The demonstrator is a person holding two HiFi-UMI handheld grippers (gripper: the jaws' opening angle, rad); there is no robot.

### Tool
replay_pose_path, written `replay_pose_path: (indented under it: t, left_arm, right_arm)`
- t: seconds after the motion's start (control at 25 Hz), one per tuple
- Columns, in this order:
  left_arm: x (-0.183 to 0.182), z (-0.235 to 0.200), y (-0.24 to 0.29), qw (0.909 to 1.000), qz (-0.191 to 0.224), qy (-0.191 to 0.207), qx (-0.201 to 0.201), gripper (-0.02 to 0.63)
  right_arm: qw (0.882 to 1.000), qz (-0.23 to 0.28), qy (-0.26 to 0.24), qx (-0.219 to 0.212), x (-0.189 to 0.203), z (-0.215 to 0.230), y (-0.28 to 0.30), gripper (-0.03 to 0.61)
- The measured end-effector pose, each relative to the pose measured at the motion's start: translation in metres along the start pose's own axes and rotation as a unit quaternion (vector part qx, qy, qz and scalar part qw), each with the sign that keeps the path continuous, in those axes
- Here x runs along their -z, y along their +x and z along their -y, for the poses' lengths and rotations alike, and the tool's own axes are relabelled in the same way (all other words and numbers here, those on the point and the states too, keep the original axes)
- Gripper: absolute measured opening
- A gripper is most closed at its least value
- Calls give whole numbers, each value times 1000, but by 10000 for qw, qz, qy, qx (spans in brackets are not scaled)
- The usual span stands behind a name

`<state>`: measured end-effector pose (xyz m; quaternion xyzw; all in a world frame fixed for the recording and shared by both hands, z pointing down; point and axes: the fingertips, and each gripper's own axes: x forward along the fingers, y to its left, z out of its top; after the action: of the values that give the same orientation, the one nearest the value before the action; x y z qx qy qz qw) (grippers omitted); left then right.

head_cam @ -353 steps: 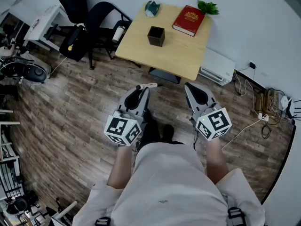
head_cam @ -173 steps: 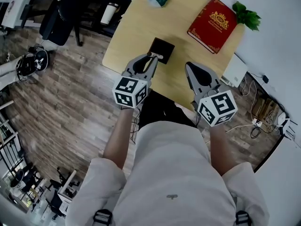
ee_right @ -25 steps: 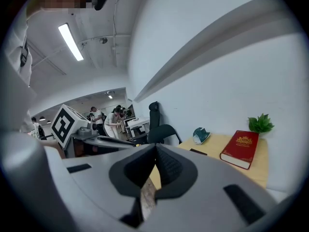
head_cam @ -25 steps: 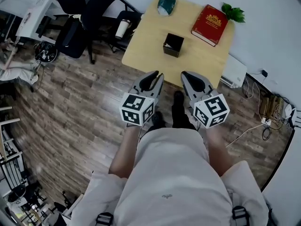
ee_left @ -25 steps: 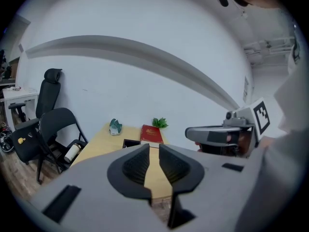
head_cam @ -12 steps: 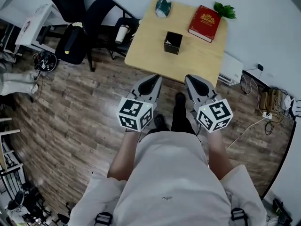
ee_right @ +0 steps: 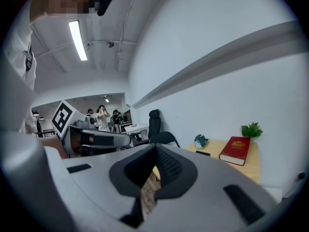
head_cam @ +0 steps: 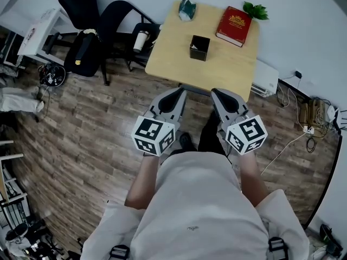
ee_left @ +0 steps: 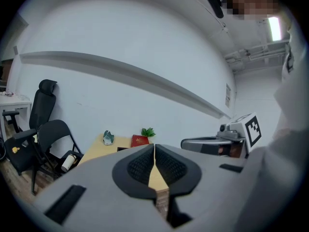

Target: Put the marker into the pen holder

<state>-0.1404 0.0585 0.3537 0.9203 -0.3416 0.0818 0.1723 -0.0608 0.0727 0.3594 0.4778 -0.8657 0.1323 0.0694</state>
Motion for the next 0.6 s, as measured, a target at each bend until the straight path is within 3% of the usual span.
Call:
replay_pose_path:
  t: [0.6]
  left_arm:
    - [1, 17, -6, 9998, 17, 97, 152, 12]
  right_arm:
    - [9999, 51, -93, 82, -2, -10, -16, -2]
